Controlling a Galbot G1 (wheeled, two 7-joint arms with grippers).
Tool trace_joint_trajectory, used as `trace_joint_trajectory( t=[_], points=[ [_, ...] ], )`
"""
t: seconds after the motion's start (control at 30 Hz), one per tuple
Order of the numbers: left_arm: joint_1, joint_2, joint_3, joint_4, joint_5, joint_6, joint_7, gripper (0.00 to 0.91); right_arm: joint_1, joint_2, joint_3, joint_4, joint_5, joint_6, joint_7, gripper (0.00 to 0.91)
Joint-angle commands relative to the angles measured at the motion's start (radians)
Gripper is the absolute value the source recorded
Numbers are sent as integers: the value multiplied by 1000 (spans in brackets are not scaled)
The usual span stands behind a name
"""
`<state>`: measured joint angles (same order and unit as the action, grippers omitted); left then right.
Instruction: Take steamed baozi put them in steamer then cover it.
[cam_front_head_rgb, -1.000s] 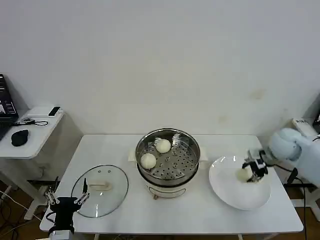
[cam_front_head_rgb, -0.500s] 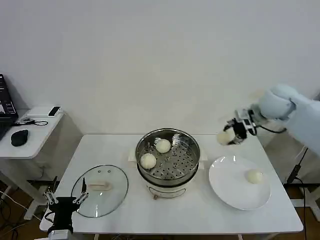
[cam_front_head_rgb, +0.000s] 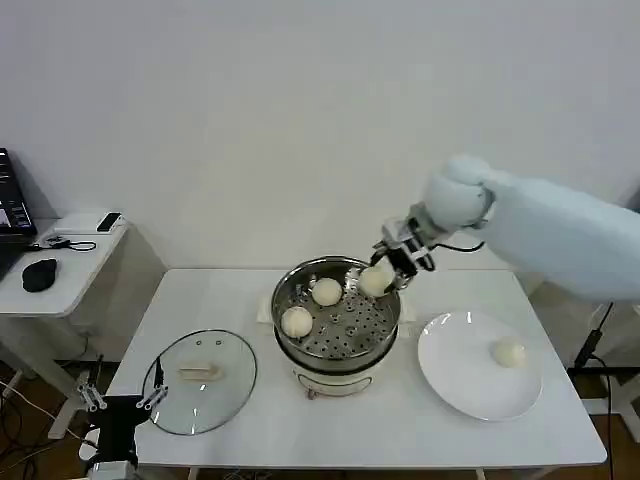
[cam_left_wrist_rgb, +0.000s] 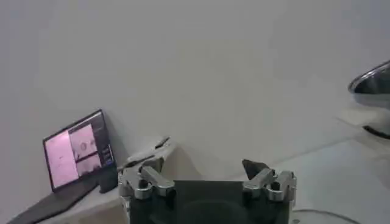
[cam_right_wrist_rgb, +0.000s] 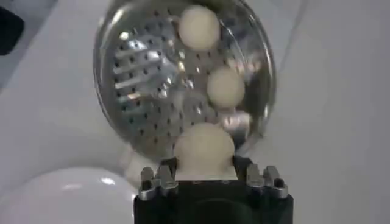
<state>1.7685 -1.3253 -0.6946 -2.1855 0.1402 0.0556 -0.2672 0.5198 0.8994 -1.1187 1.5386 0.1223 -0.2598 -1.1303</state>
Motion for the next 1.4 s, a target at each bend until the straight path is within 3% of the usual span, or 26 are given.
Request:
trace_joint_trajectory(
  t=[0.03, 0.4, 0.9, 0.97, 1.0, 1.03, 1.4],
  points=[
    [5, -3, -10, -4, 0, 0, 1, 907, -31, 118, -41, 12, 10, 21, 0, 635],
    [21, -21, -18, -10, 3, -4, -3, 907, -84, 160, -81, -2, -32, 68, 14, 635],
    [19, -22, -20, -6, 2, -5, -5, 907, -78, 154, -97, 5, -27, 88, 11, 655],
    [20, -21, -20, -6, 1, -6, -6, 907, -76, 149, -97, 7, -26, 85, 12, 725],
    [20, -21, -20, -6, 1, -6, -6, 907, -74, 147, -97, 7, -26, 87, 9, 877],
    [20, -21, -20, -6, 1, -6, -7, 907, -73, 145, -97, 9, -28, 88, 8, 907],
    [15, -19, -14, -8, 2, -6, -6, 907, -47, 83, -56, 21, -11, 91, 29, 907]
  ],
)
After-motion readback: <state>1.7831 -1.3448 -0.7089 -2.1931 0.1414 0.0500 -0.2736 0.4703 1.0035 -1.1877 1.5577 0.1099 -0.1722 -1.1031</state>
